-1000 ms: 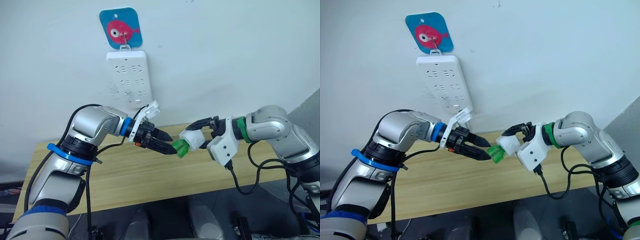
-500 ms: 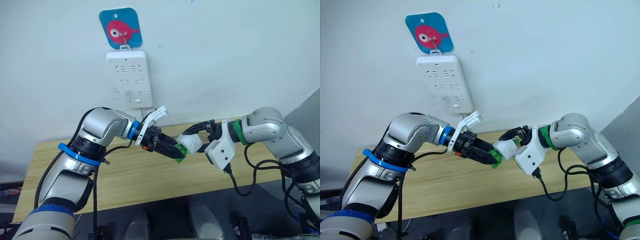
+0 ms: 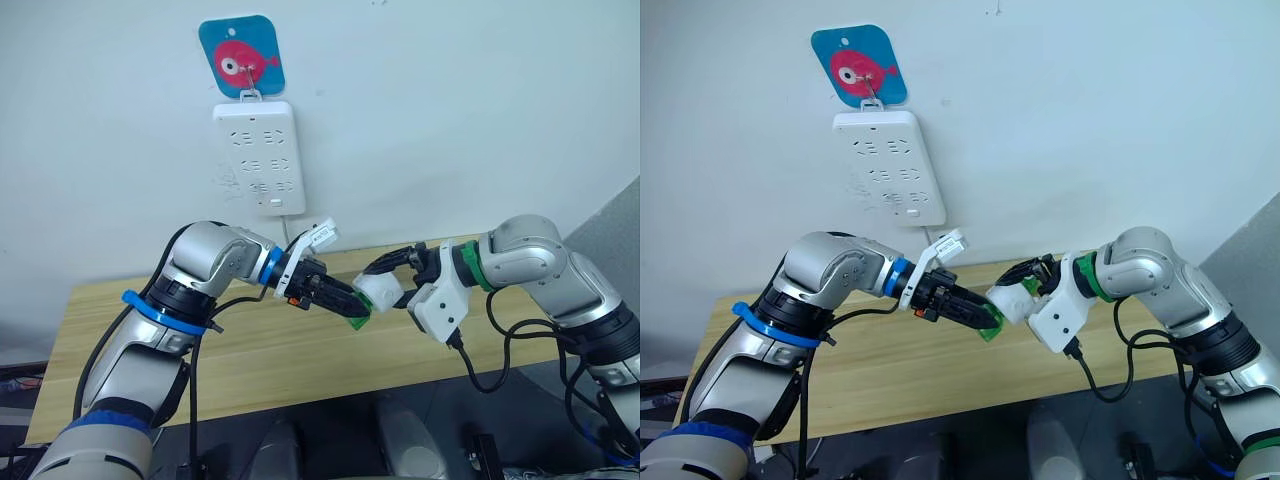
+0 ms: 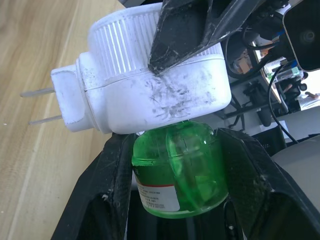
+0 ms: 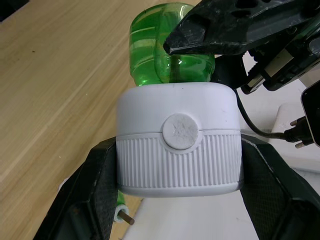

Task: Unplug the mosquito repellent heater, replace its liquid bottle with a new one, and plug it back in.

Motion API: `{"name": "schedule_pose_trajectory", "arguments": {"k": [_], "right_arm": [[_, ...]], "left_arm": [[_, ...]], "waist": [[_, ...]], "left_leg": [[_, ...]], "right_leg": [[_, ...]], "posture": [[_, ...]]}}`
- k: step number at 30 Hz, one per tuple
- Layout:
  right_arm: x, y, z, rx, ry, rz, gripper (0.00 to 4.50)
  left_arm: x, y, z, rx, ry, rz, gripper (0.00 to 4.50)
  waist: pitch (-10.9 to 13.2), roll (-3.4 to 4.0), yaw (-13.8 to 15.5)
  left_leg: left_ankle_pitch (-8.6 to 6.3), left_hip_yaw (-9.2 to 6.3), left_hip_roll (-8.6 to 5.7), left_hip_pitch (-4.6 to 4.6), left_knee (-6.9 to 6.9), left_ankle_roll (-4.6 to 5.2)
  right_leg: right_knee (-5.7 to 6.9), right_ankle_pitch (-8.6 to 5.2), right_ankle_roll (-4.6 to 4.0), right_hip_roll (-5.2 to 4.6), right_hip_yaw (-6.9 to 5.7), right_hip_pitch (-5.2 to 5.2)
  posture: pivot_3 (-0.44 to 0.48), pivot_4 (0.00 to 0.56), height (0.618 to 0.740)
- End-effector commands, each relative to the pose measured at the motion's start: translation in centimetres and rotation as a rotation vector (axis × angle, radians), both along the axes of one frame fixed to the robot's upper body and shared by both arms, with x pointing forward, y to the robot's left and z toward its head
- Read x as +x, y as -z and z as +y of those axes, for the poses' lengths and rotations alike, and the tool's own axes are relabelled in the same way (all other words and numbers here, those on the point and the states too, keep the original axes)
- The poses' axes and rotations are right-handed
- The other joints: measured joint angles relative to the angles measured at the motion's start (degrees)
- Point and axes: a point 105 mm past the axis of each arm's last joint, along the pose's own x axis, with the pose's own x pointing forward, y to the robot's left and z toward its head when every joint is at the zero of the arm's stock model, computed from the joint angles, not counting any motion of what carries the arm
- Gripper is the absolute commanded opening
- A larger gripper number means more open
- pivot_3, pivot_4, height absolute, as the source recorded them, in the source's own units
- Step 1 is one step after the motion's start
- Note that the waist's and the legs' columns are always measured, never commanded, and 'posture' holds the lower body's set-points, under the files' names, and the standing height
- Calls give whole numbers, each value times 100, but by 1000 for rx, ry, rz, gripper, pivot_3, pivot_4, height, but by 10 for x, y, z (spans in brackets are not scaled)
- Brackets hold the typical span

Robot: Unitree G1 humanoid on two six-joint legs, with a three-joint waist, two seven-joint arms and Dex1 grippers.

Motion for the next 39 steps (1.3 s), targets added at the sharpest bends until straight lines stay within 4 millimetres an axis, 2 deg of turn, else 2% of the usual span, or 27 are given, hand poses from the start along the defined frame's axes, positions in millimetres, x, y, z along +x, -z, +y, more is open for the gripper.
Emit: {"name": "schedule_pose_trajectory", "arguments": {"k": [1,7,11,12,16,22,28,31,33,35,39], "right_arm": [[-7,-16,11,64,-68,-49,2931],[-8,-19,12,103,-63,-13,2931],[-9,-25,10,145,-33,36,4319],[-8,-25,8,142,-29,34,4500],[-2,-25,-5,120,1,-3,4500],[24,-28,-53,110,236,-41,4500],[37,-33,-97,384,657,115,4500],[28,-39,-106,725,878,381,4500],[15,-41,-101,875,925,571,4500],[-1,-44,-86,1013,891,768,4500],[-17,-51,-57,1171,816,955,4500]], "left_arm": [[-6,-4,-5,-12,38,-33,2282],[-7,-6,-3,-29,40,-29,2282],[-8,-8,-3,-57,41,-20,2278],[-8,-8,-2,-61,39,-19,2269],[-9,-9,0,-75,41,-23,2268],[6,-10,5,-144,-62,-149,2268],[31,-6,1,-235,-274,-441,2268],[44,-5,2,-272,-415,-593,2268],[47,-6,2,-288,-463,-668,2268],[44,-5,-1,-305,-465,-752,2268],[39,-8,-8,-366,-491,-817,2268]], "waist": [[0,0,0],[0,0,-1],[0,0,-1],[0,0,0],[-1,1,0],[-1,0,20],[-1,1,25],[-2,1,27],[-1,1,33],[-2,1,40],[-8,9,28]], "left_leg": [[0,0,0,0,0,0],[0,0,0,0,0,0],[0,0,0,0,1,0],[0,-1,0,0,1,0],[0,0,0,1,2,0],[0,1,-1,0,3,0],[-1,7,1,-1,3,1],[-1,9,2,-2,2,2],[-2,8,3,-3,4,3],[-11,10,2,0,10,20],[-13,9,4,10,8,24]], "right_leg": [[0,0,0,0,0,0],[1,0,0,0,0,0],[3,0,0,0,0,0],[3,0,0,0,0,0],[4,0,0,-1,0,0],[4,0,0,-2,0,0],[7,0,-1,-3,6,0],[10,1,-1,-4,6,1],[18,1,-2,-5,6,1],[29,1,-2,-5,10,1],[35,1,-2,-1,11,8]], "posture": [[-256,191,734],[-258,192,734],[-261,191,734],[-261,191,734],[-261,194,734],[-260,201,734],[-251,204,734],[-249,207,734],[-258,211,734],[-262,212,734],[-264,212,734]]}}
